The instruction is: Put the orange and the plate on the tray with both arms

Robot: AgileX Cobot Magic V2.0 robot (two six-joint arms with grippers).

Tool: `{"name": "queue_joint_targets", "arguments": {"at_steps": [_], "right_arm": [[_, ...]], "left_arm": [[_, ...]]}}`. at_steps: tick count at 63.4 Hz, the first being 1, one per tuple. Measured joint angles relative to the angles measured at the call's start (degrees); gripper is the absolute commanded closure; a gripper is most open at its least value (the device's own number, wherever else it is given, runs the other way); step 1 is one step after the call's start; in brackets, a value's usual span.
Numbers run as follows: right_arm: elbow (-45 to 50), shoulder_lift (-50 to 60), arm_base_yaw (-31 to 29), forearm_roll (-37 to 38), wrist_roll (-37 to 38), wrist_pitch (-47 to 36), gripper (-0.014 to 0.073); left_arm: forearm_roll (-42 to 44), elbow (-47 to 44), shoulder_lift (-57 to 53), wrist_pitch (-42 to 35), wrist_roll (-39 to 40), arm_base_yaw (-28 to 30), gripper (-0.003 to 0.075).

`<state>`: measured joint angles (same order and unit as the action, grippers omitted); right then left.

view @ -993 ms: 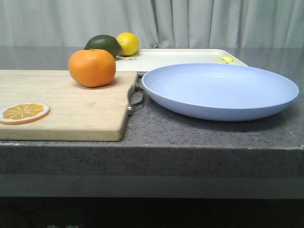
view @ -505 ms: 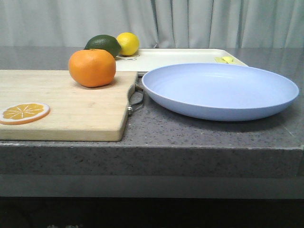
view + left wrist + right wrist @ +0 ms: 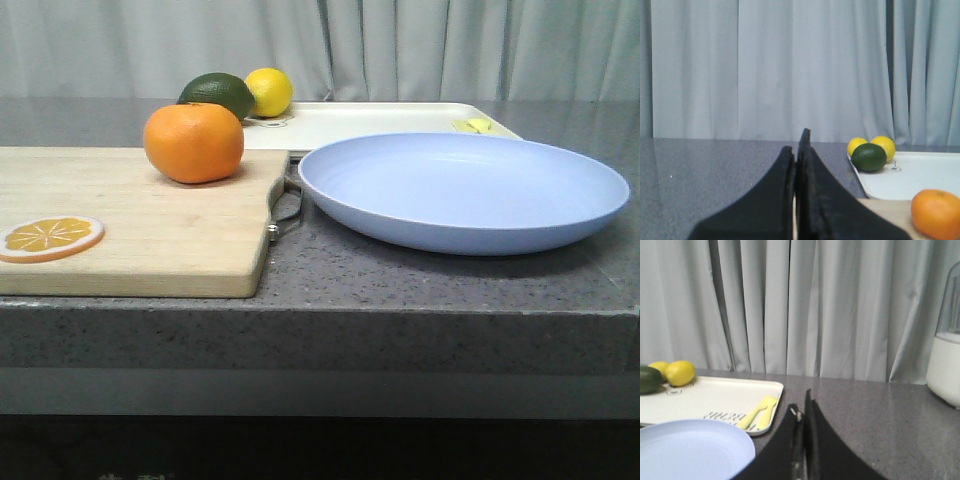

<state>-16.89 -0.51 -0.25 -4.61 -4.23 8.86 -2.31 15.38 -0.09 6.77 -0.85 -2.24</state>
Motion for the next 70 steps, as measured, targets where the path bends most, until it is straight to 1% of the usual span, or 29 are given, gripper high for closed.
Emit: {"name": "queue_joint_targets", "arguments": {"at_steps": [7, 14, 24, 32, 38, 53, 56, 59, 61, 64, 66, 67, 68, 70], "right_arm": [[-7.25, -4.15, 0.0, 0.55, 0.0, 4.56, 0.0662], [-14.23, -10.33, 0.0, 1.03, 0.0, 10.65, 0.0662], [-21.02, -19.09, 0.0, 1.12, 0.0, 19.39, 0.0662], [-22.51, -24.58, 0.0, 1.12, 0.0, 23.89, 0.0662], [-22.51, -27.58, 0.0, 1.12, 0.0, 26.41, 0.0662], [-22.14, -32.71, 0.0, 1.12, 0.0, 28.08, 0.066], [-21.8, -33.64, 0.0, 1.12, 0.0, 28.53, 0.0648], [-21.69, -34.53, 0.0, 1.12, 0.0, 29.02, 0.0613], [-21.56, -35.13, 0.0, 1.12, 0.0, 29.55, 0.0563], [-21.56, -35.84, 0.0, 1.12, 0.0, 29.9, 0.0458], [-21.56, -36.35, 0.0, 1.12, 0.0, 30.05, 0.0384], [-21.47, -36.54, 0.0, 1.12, 0.0, 30.17, 0.0322], [-21.47, -36.72, 0.0, 1.12, 0.0, 30.15, 0.028], [-21.47, -37.04, 0.0, 1.12, 0.0, 30.28, 0.0195]], "left_arm": [[-0.11, 8.59, 2.81, 8.2, 0.0, 0.0, 0.0738], [-0.11, 16.53, 8.51, 17.08, 0.0, 0.0, 0.0738], [-0.11, 23.65, 17.12, 26.58, 0.0, 0.0, 0.0738], [-0.49, 24.49, 22.03, 29.18, 0.0, 0.0, 0.0738], [-0.68, 24.49, 24.57, 29.69, 0.0, 0.0, 0.0738], [-1.19, 24.49, 28.6, 29.78, 0.0, 0.0, 0.0738], [-1.23, 24.49, 29.21, 29.78, 0.0, 0.0, 0.0737], [-1.23, 24.49, 29.6, 29.81, 0.0, 0.0, 0.0721], [-1.23, 24.49, 29.78, 29.81, 0.0, 0.0, 0.0697], [-1.23, 24.49, 30.01, 29.81, 0.0, 0.0, 0.0639], [-1.23, 24.49, 30.09, 29.81, 0.0, 0.0, 0.0572], [-1.23, 24.49, 30.2, 29.81, 0.0, 0.0, 0.054], [-1.23, 24.49, 30.14, 29.81, 0.0, 0.0, 0.0488], [-1.23, 24.49, 30.23, 29.81, 0.0, 0.0, 0.0411]]}}
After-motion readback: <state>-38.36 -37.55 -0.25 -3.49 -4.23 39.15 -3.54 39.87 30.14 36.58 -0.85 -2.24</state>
